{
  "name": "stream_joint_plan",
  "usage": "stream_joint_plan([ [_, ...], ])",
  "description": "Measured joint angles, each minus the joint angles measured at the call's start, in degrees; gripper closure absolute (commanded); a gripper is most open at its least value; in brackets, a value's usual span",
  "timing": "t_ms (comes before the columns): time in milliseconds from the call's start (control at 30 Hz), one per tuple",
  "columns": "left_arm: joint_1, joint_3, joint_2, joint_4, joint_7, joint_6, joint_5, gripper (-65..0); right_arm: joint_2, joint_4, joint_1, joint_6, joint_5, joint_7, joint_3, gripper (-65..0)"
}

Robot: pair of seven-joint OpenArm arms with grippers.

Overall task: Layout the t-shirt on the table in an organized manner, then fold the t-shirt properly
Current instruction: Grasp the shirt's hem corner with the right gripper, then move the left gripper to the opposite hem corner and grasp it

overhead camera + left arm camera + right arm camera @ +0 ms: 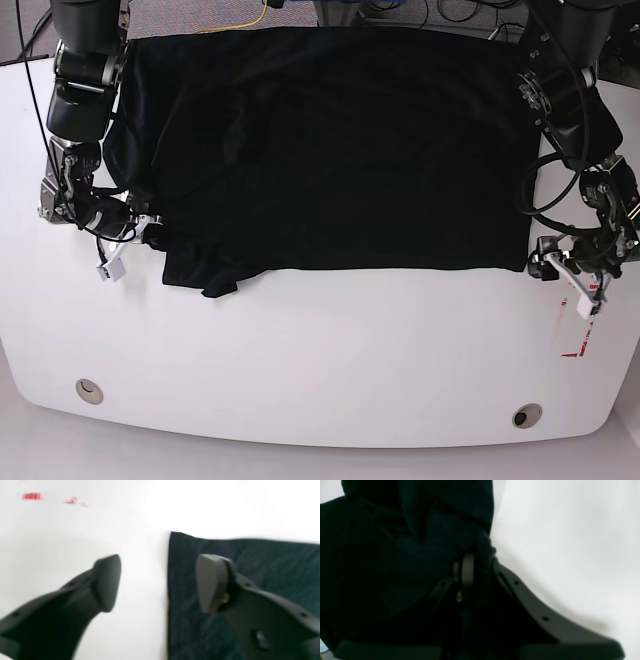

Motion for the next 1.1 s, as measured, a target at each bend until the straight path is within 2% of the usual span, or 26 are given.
stream_joint_plan([
  [200, 0.02, 2.45, 1.60, -4.59, -3.78, -0.07, 0.55, -49.0, -0.22, 0.00, 0.00, -0.02, 0.17, 0.11, 0.02, -7.8],
  [300, 0.00, 2.45, 1.73, -8.00, -5.25, 3.13, 0.72, -49.3, -0.63, 0.00, 0.02, -0.02, 0.20, 0.13, 0.02, -7.8],
  [400, -0.04, 2.29, 1.36, -10.25, -8.04, 3.98, -0.02, -49.3, -1.11, 0.02, 0.02, -0.02, 0.20, 0.17, 0.00, -7.8],
  [700, -0.74, 2.27, 1.18, -13.44, -10.84, 3.87, -0.72, -49.0, -1.14, 0.09, 0.02, 0.00, 0.37, 0.15, 0.00, -7.8],
  [800, -0.81, 2.27, 1.49, -13.62, -10.82, 1.40, -0.59, -45.6, -1.14, 0.09, 0.02, 0.02, 0.37, 0.15, 0.00, -7.8],
  [967, -0.81, 2.23, 2.43, -13.44, -8.81, -2.08, -0.66, -35.4, -1.14, 0.09, 0.04, 0.00, 0.39, 0.15, 0.00, -7.8],
  [1100, -0.81, 2.23, 3.02, -13.44, -8.11, -2.58, -1.27, -29.4, -1.14, 0.09, 0.07, 0.02, 0.37, 0.15, 0.00, -7.8],
])
